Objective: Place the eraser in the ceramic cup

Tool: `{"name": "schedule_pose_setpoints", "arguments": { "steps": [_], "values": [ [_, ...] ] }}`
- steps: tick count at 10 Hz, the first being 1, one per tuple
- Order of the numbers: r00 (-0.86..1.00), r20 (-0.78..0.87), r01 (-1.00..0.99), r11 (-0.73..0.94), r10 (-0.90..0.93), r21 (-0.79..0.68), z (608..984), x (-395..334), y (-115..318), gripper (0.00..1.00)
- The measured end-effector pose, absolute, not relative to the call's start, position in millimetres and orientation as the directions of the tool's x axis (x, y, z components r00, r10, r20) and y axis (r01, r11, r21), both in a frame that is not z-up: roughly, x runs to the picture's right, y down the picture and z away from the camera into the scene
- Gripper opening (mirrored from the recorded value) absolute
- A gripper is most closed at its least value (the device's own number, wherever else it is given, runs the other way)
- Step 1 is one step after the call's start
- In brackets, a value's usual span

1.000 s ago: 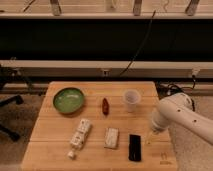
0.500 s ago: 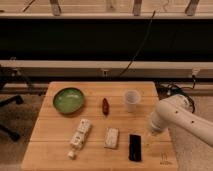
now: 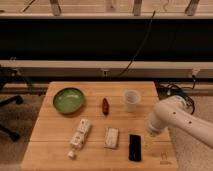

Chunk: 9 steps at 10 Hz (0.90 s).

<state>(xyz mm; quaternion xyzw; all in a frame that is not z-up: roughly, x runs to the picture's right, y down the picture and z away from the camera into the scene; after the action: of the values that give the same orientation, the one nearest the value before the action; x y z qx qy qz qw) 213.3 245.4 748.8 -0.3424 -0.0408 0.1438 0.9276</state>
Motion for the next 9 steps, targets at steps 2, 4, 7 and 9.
{"name": "schedule_pose_setpoints", "arguments": {
  "steps": [2,4,7,9],
  "values": [
    [0.978,0.054,-0.119,0.75,0.202,-0.651,739,208,241,0.8],
    [0.985,0.148,0.024,0.764,0.093,-0.645,736,204,245,0.8],
    [0.958,0.277,0.233,0.75,-0.069,-0.619,738,197,259,0.8],
    [0.922,0.352,0.349,0.737,-0.161,-0.579,741,192,269,0.8]
  ]
}}
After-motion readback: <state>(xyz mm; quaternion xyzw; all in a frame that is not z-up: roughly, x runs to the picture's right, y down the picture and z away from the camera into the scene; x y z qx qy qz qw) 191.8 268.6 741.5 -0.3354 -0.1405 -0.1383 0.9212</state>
